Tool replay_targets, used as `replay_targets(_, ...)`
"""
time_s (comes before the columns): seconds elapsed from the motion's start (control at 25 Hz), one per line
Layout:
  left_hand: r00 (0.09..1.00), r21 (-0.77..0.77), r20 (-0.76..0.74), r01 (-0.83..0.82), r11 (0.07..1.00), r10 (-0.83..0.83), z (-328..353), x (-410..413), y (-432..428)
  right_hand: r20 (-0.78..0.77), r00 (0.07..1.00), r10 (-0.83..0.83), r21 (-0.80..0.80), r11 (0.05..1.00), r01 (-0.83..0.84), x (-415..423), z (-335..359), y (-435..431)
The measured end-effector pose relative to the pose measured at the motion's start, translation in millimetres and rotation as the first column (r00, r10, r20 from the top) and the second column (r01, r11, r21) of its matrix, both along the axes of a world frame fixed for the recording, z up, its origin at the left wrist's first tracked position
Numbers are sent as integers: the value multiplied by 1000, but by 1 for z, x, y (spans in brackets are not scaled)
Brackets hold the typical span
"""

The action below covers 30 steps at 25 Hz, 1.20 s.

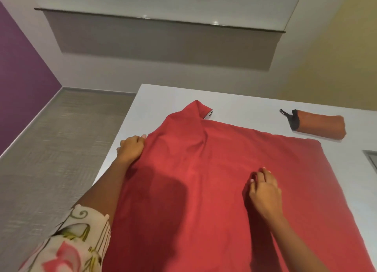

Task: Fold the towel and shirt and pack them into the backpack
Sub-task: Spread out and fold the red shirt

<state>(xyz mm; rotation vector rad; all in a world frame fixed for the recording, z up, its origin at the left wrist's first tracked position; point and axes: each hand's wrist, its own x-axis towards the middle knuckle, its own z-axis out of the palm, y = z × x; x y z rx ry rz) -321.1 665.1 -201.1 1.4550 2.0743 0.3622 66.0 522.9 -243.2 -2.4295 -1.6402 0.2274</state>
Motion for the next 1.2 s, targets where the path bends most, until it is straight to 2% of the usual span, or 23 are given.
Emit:
replay_targets(0.08, 998, -31, -14, 65, 997, -65, -7, 12, 19, -12, 999, -34, 35, 999, 34, 4, -13, 6)
replay_targets(0.16, 995, 55, 36, 88, 995, -90, -17, 20, 32, 26, 999, -27, 70, 997, 25, 9, -28, 5)
replay_targets(0.2, 995, 141, 88, 33, 990, -46, -22, 21, 36, 65, 998, -6, 87, 996, 0, 11, -36, 3)
replay_targets(0.28, 974, 291, 168, -194, 937, 150, -23, 13, 38, 121, 992, 28, 114, 993, -42, 15, -44, 0)
replay_targets(0.32, 961, 314, 114, -276, 908, 253, -23, 6, 35, 130, 991, 34, 113, 992, -49, 16, -45, -2)
replay_targets(0.36, 950, 313, -13, -294, 903, 313, -24, -2, 31, 129, 991, 37, 108, 993, -51, 16, -45, -3)
replay_targets(0.44, 916, 253, -313, -173, 952, 250, -30, -11, 23, 123, 992, 32, 108, 993, -45, 15, -44, -4)
replay_targets(0.52, 885, 233, -424, -97, 968, 191, -36, -12, 22, 115, 993, 30, 94, 995, -41, 14, -42, -4)
replay_targets(0.6, 878, 323, -446, -24, 946, 175, -35, -3, 30, 70, 997, 10, 93, 996, -16, 15, -37, -2)
replay_targets(0.72, 883, 416, -468, 265, 870, -45, -31, 25, 42, -54, 998, -26, 166, 985, 35, 31, -22, 14)
replay_targets(0.8, 856, 398, -458, 438, 806, -239, -30, 52, 51, -70, 996, -51, 211, 975, 65, 53, -15, 32)
replay_targets(0.92, 774, 289, -424, 608, 739, -471, -38, 87, 63, 3, 996, -88, 170, 982, 86, 101, -10, 61)
replay_targets(1.04, 756, 138, -391, 612, 779, -525, -57, 102, 68, -15, 991, -135, 33, 990, 135, 149, -8, 85)
replay_targets(1.12, 769, 74, -418, 559, 826, -483, -68, 106, 73, -42, 983, -180, -106, 979, 175, 179, -15, 96)
replay_targets(1.2, 787, 74, -455, 500, 863, -417, -76, 107, 77, -14, 984, -180, -189, 967, 174, 202, -23, 105)
